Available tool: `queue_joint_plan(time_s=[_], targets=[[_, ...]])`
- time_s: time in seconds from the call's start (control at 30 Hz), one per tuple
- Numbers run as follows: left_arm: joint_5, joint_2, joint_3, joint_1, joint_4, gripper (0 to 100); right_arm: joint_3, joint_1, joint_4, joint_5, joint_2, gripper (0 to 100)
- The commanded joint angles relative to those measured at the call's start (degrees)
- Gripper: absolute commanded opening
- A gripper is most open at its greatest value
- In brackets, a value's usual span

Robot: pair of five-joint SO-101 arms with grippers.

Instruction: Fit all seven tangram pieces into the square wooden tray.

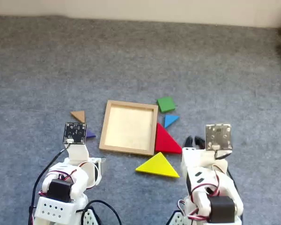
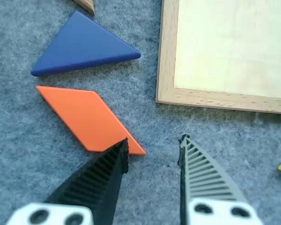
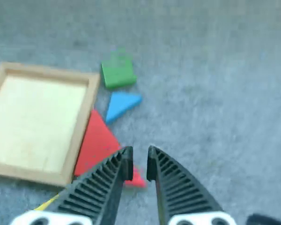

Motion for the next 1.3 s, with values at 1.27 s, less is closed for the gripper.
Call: queue_joint_plan(time_s=[1.27], targets=[[0.44,-1.01,1.27,1.1,0.62,18,-42.86,-26.59,0.84,6.77,90.07,29.4]])
